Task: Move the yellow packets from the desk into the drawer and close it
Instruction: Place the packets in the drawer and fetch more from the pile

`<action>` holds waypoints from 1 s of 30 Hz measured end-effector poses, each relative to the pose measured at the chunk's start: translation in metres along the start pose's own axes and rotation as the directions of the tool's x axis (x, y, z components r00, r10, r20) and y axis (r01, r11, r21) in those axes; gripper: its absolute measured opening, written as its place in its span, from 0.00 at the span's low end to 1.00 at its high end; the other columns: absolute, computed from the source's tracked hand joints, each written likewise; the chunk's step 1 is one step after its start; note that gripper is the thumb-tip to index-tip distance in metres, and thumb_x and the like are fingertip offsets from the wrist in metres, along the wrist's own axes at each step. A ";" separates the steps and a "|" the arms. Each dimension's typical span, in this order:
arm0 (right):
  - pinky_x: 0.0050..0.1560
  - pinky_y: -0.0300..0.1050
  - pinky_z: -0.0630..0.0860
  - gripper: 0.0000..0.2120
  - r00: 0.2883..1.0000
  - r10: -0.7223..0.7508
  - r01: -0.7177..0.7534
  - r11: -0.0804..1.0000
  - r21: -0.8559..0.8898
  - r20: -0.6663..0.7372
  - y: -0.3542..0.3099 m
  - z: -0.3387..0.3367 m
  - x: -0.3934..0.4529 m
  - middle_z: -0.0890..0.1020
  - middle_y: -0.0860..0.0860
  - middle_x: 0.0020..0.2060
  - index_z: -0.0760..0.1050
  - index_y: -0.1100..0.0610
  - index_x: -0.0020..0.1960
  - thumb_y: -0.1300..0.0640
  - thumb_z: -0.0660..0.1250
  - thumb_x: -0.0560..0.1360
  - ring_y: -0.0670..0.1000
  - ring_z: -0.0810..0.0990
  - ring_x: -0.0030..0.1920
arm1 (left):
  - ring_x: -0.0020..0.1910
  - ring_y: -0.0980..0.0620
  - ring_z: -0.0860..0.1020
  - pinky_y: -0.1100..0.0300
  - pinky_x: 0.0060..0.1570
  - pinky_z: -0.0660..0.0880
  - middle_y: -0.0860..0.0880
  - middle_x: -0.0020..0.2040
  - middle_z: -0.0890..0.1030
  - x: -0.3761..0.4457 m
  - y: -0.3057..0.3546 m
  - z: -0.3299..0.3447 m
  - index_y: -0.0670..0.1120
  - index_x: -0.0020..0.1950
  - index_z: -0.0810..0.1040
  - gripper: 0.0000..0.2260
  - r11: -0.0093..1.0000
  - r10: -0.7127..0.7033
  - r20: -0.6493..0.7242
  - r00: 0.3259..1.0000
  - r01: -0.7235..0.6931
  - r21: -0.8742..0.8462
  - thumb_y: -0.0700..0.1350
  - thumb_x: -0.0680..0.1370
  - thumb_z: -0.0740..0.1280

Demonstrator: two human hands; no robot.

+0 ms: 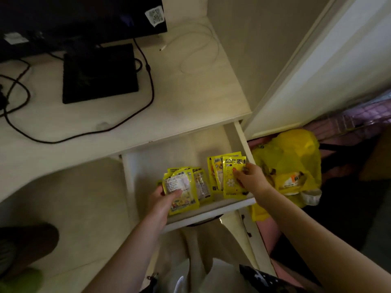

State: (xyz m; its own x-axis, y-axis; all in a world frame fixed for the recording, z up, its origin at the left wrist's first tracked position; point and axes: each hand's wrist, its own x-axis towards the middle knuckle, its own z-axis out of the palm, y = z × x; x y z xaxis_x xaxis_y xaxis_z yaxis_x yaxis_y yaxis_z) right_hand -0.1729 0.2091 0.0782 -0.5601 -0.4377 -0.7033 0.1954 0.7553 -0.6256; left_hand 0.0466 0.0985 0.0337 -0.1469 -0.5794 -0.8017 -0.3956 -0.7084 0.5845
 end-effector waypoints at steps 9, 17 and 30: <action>0.31 0.39 0.69 0.07 0.996 0.034 -0.018 0.981 -0.194 0.079 0.020 0.015 0.061 0.77 0.50 0.35 0.72 0.53 0.40 0.57 0.64 0.78 0.50 0.75 0.33 | 0.44 0.48 0.81 0.54 0.48 0.78 0.46 0.46 0.83 0.029 -0.017 0.024 0.47 0.50 0.79 0.12 0.993 0.007 -0.086 0.996 0.004 0.119 0.38 0.70 0.74; 0.45 0.43 0.72 0.07 0.990 0.126 -0.105 0.963 -0.250 0.068 0.044 0.034 0.095 0.79 0.54 0.47 0.75 0.57 0.52 0.55 0.63 0.78 0.54 0.78 0.47 | 0.43 0.50 0.80 0.62 0.35 0.72 0.46 0.50 0.82 0.059 -0.027 0.043 0.45 0.57 0.78 0.16 0.976 -0.014 -0.069 0.998 0.029 0.216 0.40 0.70 0.74; 0.55 0.56 0.78 0.10 0.972 0.193 -0.133 0.919 -0.370 0.131 0.062 0.034 0.119 0.82 0.60 0.51 0.77 0.60 0.56 0.63 0.63 0.76 0.60 0.80 0.51 | 0.45 0.51 0.77 0.62 0.37 0.71 0.47 0.51 0.80 0.077 -0.039 0.066 0.43 0.60 0.77 0.16 0.933 0.014 -0.035 0.999 0.000 0.361 0.40 0.73 0.72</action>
State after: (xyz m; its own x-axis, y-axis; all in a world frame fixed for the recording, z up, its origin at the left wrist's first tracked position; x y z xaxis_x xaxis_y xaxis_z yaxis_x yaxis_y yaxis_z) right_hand -0.1998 0.1872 -0.0561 -0.4014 -0.3435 -0.8491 -0.0437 0.9332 -0.3568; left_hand -0.0094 0.1084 -0.0595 -0.1208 -0.6027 -0.7888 -0.6961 -0.5150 0.5002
